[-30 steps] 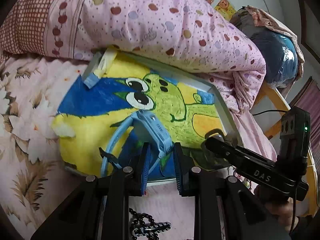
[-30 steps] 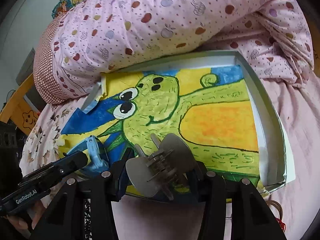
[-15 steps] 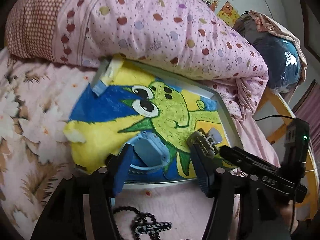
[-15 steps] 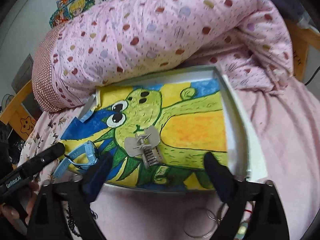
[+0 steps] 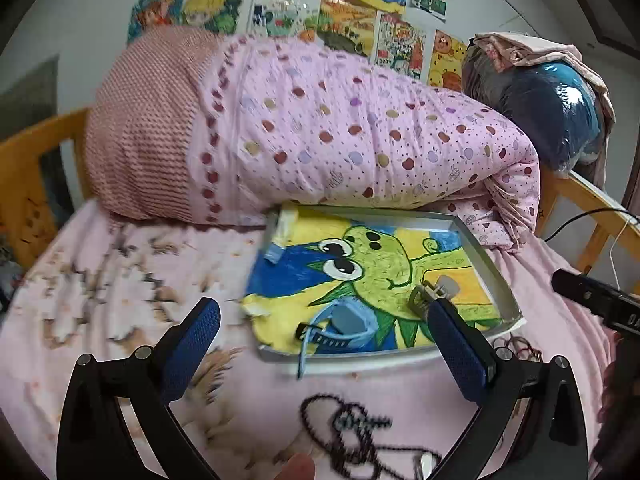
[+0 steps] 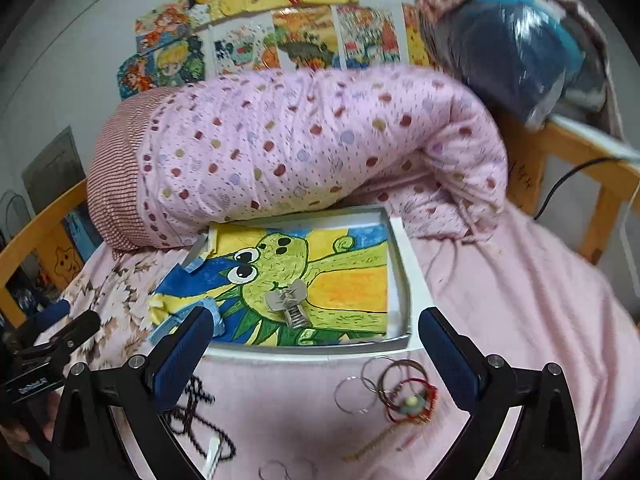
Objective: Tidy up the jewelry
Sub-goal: 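Lift both tools away from the tray toward the remaining jewelry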
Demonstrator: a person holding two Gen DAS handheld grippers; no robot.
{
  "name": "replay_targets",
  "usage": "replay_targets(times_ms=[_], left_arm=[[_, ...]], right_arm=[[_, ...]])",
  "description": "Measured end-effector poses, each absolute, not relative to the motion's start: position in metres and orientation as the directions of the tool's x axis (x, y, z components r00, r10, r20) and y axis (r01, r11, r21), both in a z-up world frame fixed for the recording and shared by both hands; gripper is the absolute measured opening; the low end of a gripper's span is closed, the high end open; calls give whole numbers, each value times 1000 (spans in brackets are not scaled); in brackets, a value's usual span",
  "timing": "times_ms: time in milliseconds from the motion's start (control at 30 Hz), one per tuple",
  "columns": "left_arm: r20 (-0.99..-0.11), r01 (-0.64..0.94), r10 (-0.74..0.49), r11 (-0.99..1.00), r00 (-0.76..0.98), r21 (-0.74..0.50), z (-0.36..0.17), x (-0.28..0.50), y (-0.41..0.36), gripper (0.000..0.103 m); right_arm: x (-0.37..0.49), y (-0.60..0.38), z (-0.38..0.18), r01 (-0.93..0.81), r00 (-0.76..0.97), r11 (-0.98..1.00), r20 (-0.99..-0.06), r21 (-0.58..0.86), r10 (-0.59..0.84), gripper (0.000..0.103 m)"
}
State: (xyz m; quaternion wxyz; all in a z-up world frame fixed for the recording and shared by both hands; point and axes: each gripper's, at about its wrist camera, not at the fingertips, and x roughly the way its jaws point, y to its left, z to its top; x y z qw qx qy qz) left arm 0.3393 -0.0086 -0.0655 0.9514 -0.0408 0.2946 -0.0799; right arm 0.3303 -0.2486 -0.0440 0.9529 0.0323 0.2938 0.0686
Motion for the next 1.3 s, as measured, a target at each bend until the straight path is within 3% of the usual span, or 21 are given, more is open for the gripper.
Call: replay_targets(times_ms=[300, 767, 1067, 1300], left_arm=[[-486, 159, -176, 984, 856, -77, -31, 262, -7, 102], [-513, 91, -134, 990, 848, -109, -16, 169, 2, 102], [-533, 43, -90, 994, 841, -100, -13, 144, 9, 102], [-619, 14, -66, 996, 783, -89, -24, 149, 9, 102]], right_arm=[[252, -236, -22, -158, 855, 986, -495, 43, 159, 103], [176, -233, -9, -139, 860, 989, -488, 58, 150, 103], [158, -236, -19, -103, 807, 992, -577, 76, 128, 103], [171, -247, -39, -73, 708, 988, -690, 139, 150, 103]])
